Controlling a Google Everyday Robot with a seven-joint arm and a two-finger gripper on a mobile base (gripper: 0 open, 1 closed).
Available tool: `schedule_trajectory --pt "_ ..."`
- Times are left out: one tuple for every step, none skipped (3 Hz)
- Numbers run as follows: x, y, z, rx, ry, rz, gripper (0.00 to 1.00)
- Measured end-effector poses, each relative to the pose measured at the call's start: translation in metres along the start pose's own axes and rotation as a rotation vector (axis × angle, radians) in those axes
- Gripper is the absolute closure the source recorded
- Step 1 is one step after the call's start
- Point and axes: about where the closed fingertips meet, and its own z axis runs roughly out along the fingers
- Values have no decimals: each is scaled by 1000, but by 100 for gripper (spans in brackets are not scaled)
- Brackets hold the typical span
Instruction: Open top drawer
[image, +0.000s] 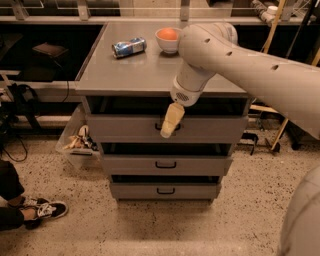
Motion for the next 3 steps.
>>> schedule_trajectory --pt "2 1 1 4 2 7 0" --pt "4 0 6 8 10 10 0" --pt "5 -14 15 66 19 50 0"
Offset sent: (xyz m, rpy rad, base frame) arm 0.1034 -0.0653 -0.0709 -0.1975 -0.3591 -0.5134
